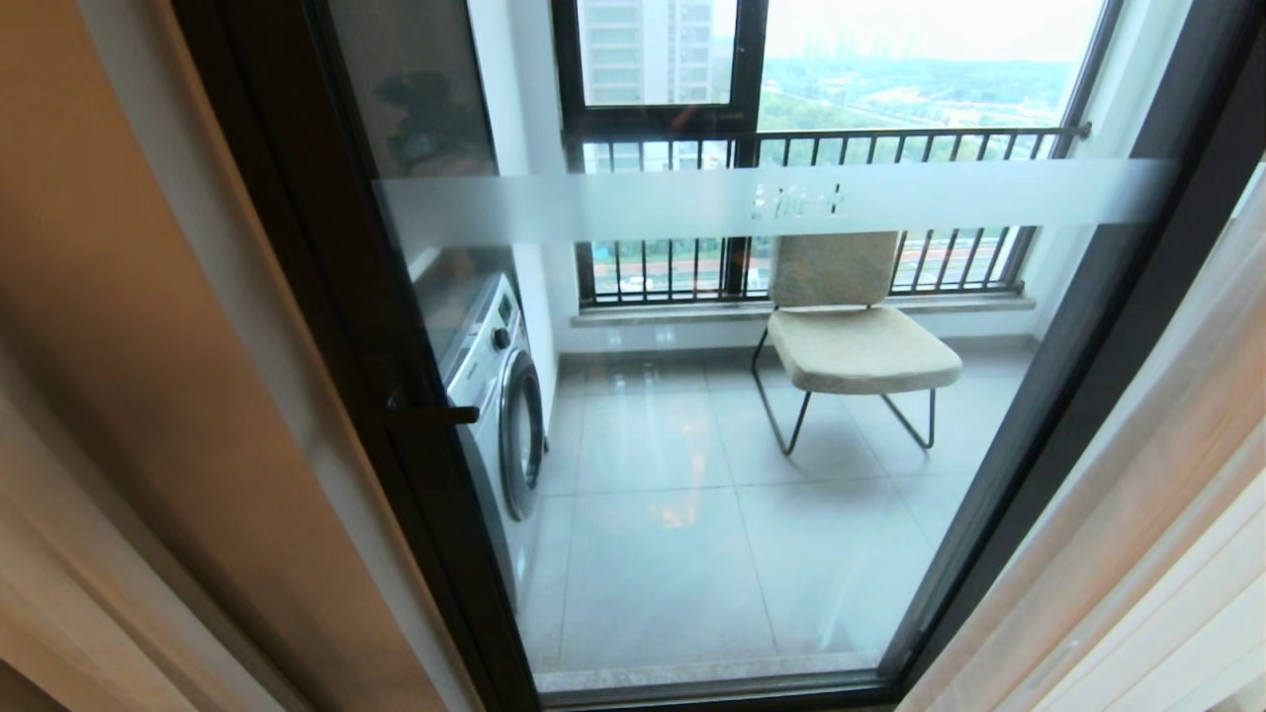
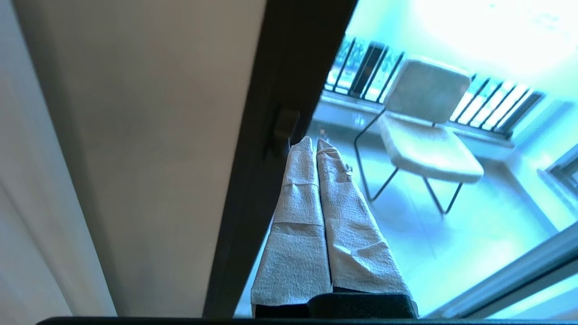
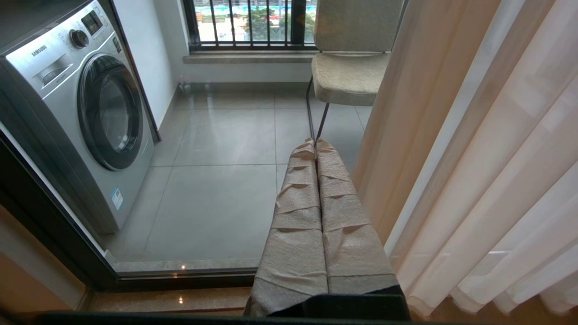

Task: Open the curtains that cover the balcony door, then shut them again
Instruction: Pull the inner curtains open on both sides

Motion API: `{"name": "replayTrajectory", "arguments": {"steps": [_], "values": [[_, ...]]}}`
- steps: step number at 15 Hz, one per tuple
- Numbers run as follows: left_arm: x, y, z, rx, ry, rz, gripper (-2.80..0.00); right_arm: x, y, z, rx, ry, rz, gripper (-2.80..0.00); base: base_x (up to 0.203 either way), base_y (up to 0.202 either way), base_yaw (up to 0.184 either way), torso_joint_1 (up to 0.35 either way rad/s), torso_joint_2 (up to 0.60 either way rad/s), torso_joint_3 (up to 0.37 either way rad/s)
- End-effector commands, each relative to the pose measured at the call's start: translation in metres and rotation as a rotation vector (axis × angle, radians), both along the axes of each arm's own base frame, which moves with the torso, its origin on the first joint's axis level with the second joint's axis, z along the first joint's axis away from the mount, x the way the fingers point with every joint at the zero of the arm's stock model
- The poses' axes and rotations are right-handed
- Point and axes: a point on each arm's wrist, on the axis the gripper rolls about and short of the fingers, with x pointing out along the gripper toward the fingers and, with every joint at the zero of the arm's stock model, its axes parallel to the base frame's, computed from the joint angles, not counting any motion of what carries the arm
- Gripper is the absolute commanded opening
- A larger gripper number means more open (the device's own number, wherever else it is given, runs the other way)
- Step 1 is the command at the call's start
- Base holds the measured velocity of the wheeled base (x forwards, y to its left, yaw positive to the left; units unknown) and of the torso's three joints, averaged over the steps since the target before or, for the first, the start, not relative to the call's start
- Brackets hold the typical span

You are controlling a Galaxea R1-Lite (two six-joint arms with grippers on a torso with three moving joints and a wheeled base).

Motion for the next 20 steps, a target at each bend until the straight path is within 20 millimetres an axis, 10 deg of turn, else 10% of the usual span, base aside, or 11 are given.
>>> {"name": "replayTrajectory", "arguments": {"steps": [1, 7, 20], "values": [[-0.007, -0.017, -0.026, 0.015, 0.039, 0.051, -2.80, 0.000, 0.000, 0.000, -0.001, 0.001, 0.000, -2.80, 0.000, 0.000, 0.000, 0.000, 0.00, 0.000], [-0.059, -0.030, -0.120, 0.140, 0.096, 0.178, -2.80, 0.000, 0.000, 0.000, -0.001, 0.000, 0.000, -2.80, 0.000, 0.000, 0.000, 0.000, 0.00, 0.000], [-0.101, -0.034, -0.161, 0.256, -0.007, 0.009, -2.80, 0.000, 0.000, 0.000, -0.001, 0.000, 0.000, -2.80, 0.000, 0.000, 0.000, 0.000, 0.00, 0.000]]}}
